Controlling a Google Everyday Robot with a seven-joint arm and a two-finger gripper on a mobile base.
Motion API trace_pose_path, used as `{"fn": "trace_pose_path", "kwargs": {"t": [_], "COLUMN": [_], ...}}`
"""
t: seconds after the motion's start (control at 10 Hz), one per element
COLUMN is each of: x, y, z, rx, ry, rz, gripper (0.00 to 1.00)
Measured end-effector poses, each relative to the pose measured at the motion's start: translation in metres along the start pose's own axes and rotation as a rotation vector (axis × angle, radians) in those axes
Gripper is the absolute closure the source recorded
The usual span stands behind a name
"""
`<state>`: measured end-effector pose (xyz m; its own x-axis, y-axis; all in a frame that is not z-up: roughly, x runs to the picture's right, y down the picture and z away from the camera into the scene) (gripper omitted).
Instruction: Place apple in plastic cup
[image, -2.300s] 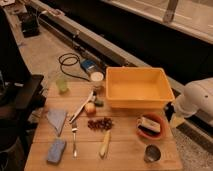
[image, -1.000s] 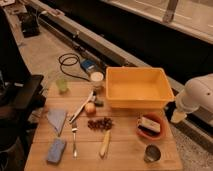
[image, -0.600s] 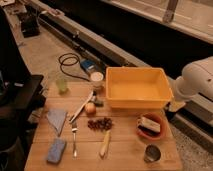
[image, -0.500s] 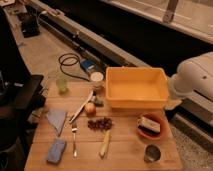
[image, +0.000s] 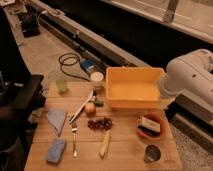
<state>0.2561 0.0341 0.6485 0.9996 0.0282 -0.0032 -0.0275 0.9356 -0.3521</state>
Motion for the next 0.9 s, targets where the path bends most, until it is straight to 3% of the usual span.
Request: {"fn": "trace_pose_path", "kwargs": {"t": [0.3,0.5,0.7,0.9], "x": [-0.004,-0.027,-0.069,-0.121], "y": [-0.005,-0.013,-0.014,-0.012], "z": [0.012,0.029,0.047,0.062], "rx": [-0.017,-0.02,-0.024,-0.031], "ry": [0.033,0.051,0.053,0.012], "rz": [-0.03,-0.094,-0.174,-0.258], "gripper": [0.3,0.3,0.3,0.3]}}
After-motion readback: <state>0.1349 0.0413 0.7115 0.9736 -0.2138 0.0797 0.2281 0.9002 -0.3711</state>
